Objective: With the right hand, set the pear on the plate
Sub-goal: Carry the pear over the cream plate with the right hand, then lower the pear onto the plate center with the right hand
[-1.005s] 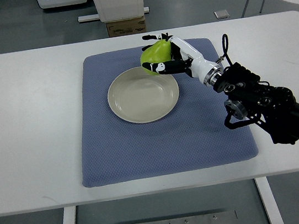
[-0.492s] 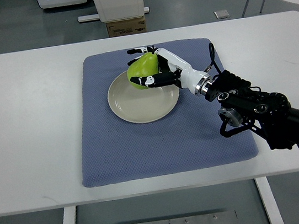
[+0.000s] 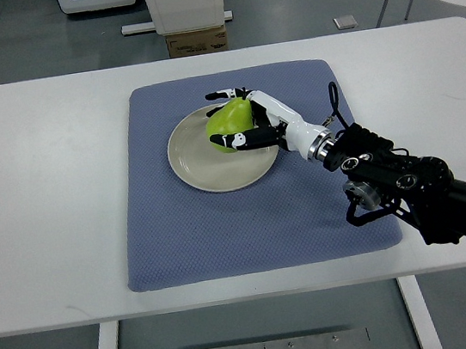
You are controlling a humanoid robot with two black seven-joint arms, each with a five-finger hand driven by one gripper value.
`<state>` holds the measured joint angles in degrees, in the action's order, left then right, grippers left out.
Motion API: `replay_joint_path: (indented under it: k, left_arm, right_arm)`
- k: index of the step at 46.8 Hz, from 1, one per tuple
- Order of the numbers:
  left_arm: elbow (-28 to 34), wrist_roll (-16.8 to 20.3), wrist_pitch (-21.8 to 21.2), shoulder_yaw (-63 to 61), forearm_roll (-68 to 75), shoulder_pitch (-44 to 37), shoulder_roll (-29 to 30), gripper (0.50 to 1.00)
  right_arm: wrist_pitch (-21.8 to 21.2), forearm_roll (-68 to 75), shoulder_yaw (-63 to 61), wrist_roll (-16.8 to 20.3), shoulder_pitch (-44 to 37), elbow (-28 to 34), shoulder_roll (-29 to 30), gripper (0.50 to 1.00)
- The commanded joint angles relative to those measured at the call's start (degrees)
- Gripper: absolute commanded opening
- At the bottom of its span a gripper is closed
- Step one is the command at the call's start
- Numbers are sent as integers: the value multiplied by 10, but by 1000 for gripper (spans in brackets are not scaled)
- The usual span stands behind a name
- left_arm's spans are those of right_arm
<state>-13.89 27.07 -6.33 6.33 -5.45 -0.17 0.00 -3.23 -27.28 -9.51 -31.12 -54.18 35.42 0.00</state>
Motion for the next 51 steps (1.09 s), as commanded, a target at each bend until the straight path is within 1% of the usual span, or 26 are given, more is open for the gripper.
replay_joint_path:
  k: [1, 3, 5, 7, 11, 15, 19, 27, 40, 48, 51]
  left_arm:
    - [0, 0, 0, 0, 0, 0, 0, 1000]
    - [0, 0, 0, 0, 0, 0, 0, 1000]
    - [0, 0, 0, 0, 0, 0, 0, 1000]
    - [0, 0, 0, 0, 0, 0, 0, 1000]
    - [0, 0, 0, 0, 0, 0, 0, 1000]
    - [0, 0, 0, 0, 0, 0, 0, 1000]
    - [0, 0, 0, 0, 0, 0, 0, 1000]
    - [0, 0, 0, 0, 0, 0, 0, 1000]
    - [0, 0, 0, 0, 0, 0, 0, 1000]
    - [0, 0, 0, 0, 0, 0, 0, 1000]
    - [0, 0, 0, 0, 0, 0, 0, 1000]
  right_arm:
    - [1, 0, 1, 0, 2, 0, 0, 688]
    - [2, 0, 1, 0, 3, 0, 0, 734]
    - [2, 0, 1, 1, 4, 0, 0, 790]
    - [2, 0, 1, 1, 7, -2, 0, 826]
    - [3, 0, 1, 1, 10, -2, 0, 880]
    - [5, 0, 1, 2, 12, -3, 0, 914]
    - [10, 0, 1, 1, 14, -4, 0, 964]
    - [18, 1, 1, 1, 14, -6, 0, 981]
    - [16, 1, 1, 1, 10, -10, 0, 995]
    - [5, 1, -1, 1, 9, -8, 0, 995]
    - [-6, 1, -1, 1, 9, -7, 0, 995]
